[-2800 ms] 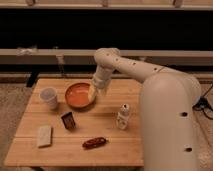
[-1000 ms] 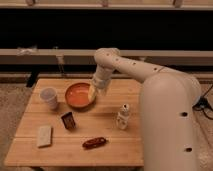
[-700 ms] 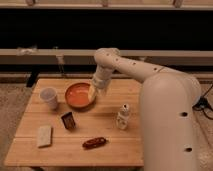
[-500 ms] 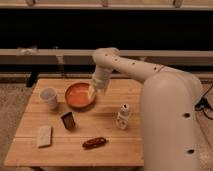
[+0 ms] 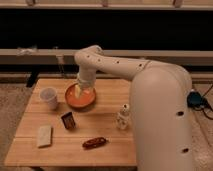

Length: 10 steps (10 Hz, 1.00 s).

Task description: Knock the eraser over

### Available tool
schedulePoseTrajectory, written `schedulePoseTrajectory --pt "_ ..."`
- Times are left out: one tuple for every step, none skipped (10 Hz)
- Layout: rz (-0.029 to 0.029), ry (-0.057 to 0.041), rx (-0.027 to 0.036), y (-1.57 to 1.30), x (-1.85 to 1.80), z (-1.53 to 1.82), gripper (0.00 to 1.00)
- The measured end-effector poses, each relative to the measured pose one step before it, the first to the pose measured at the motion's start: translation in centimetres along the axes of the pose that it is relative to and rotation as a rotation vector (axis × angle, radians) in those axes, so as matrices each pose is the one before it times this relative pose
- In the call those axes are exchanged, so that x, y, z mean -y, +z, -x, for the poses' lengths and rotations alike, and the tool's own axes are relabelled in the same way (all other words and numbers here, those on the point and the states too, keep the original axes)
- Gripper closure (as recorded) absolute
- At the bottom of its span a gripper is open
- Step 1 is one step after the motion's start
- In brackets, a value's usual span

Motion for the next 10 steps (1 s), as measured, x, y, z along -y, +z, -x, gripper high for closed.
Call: schedulePoseTrajectory --pt "-0.01608 -0.01508 0.01287 0.198 -1.257 0.642 0.35" --pt "-0.02123 -0.02461 0.00955 0.315 -1.8 0.43 0.35" --pt "-0.01239 -0.0135 0.00307 0.191 -1.118 0.049 0.35" --pt "-0.01739 -0.01693 -0.0003 0.383 -0.982 0.007 0.35" --pt "-0.01454 -0.01717 -0.00658 0.527 -0.954 -0.007 0.35" --pt "-0.00938 -0.01851 -0.00681 0.441 -0.84 0.063 0.35" --pt "-0.00864 -0.01538 -0.00584 0.412 -0.507 0.075 0.35" --pt "-0.00986 -0.02329 -0.01642 0.78 -1.022 -0.081 0.35" --pt "-0.00181 -0.0145 -0.00994 0.47 -0.758 0.087 0.35" --pt "-0.00679 -0.021 -0.01387 0.619 -0.892 0.121 0.35"
